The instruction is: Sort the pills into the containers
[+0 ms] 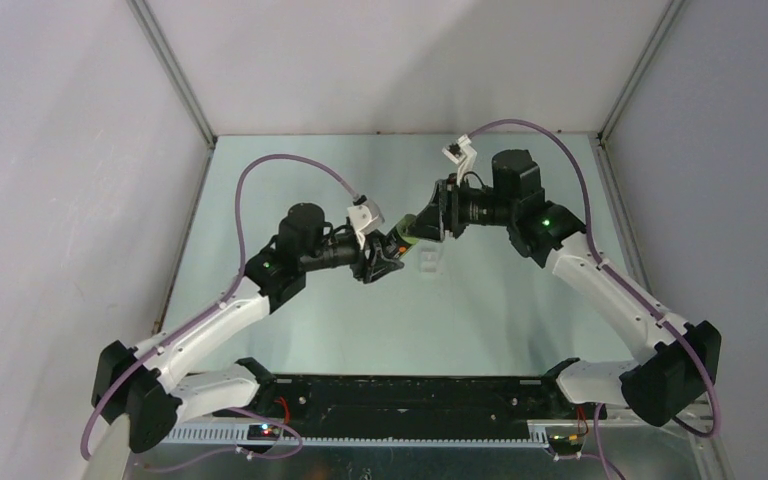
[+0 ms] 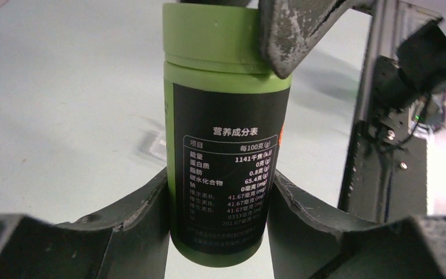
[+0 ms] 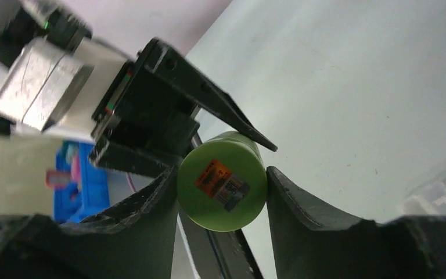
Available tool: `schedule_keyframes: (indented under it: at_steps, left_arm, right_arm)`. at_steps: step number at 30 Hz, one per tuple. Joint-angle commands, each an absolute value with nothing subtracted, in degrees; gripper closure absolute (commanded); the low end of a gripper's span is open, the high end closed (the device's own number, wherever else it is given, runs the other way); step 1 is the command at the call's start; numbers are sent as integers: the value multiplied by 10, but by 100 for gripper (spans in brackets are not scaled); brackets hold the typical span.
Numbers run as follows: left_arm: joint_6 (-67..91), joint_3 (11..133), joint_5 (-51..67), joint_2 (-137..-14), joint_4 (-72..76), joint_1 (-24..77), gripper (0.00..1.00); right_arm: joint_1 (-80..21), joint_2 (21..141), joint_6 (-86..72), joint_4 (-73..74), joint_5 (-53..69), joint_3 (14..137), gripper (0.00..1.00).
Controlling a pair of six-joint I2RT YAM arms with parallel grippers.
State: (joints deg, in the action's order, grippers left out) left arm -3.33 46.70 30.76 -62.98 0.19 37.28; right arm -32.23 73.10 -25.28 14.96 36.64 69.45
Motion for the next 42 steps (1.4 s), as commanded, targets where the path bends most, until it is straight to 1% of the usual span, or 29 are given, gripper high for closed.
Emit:
schedule_keyframes:
  at_steps: [1, 2, 3, 4, 5, 6, 7, 8, 9, 12, 14, 15, 17, 19, 22, 23, 27, 29, 30, 32, 36, 38, 42]
  left_arm:
    - [-75, 504, 420, -599, -30, 374, 100]
    - [-93, 502, 448, -598, -33, 374, 100]
    - [-98, 500, 460, -594, -31, 374, 100]
    - [-104, 495, 470, -592, -22, 374, 100]
    - [-104, 494, 465, -591, -15, 374, 100]
    - [-106, 493, 444, -592, -14, 374, 100]
    - [-107, 494, 430, -596, -14, 374, 100]
    - [-111, 493, 397, -598, -12, 374, 100]
    - [-112, 492, 381, -601, -9, 374, 100]
    - [-112, 488, 302, -607, -4, 374, 100]
    - [-111, 489, 263, -610, -3, 374, 100]
    - [-110, 490, 244, -611, -3, 374, 100]
    - [-108, 492, 223, -613, -3, 375, 100]
    - [-105, 494, 208, -614, 9, 374, 100]
    - [-101, 495, 202, -614, 16, 376, 100]
    - [-101, 495, 201, -614, 17, 377, 100]
    - [-94, 497, 193, -615, 21, 379, 100]
    - [-89, 499, 189, -616, 21, 379, 100]
    - [-86, 499, 188, -616, 22, 379, 100]
    - [-83, 500, 184, -616, 24, 380, 100]
    - [-78, 502, 180, -616, 25, 381, 100]
    - [-75, 503, 179, -617, 24, 381, 100]
    - [-58, 502, 175, -613, 31, 381, 100]
  right_arm:
    - [-306, 722, -60, 180, 543, 713, 80]
    - [-303, 722, -53, 194, 552, 716, 79]
    - [-300, 720, -55, 198, 548, 721, 66]
    - [-298, 718, -80, 198, 511, 722, 50]
    - [-297, 711, -96, 195, 453, 722, 16]
    - [-297, 707, -133, 183, 424, 722, 8]
    - [-298, 698, -153, 177, 370, 722, 2]
    - [-299, 693, -199, 164, 345, 722, 2]
    - [-304, 685, -224, 159, 294, 722, 1]
    - [-330, 672, -333, 138, 222, 722, 2]
    - [-355, 667, -387, 138, 166, 723, 6]
    - [-362, 665, -404, 141, 127, 723, 10]
    - [-380, 667, -453, 157, 78, 725, 11]
    - [-401, 674, -487, 205, 20, 736, 10]
    - [-420, 687, -501, 231, -35, 752, 2]
    - [-423, 689, -505, 233, -45, 754, 1]
    - [-435, 709, -512, 237, -54, 770, 2]
    - [-435, 719, -516, 239, -44, 776, 7]
    - [-435, 727, -515, 240, -34, 780, 13]
    - [-434, 743, -518, 255, -21, 796, 18]
    - [-434, 762, -522, 263, 7, 811, 25]
    - [-434, 765, -523, 260, 19, 811, 27]
    - [-420, 768, -531, 272, 59, 811, 36]
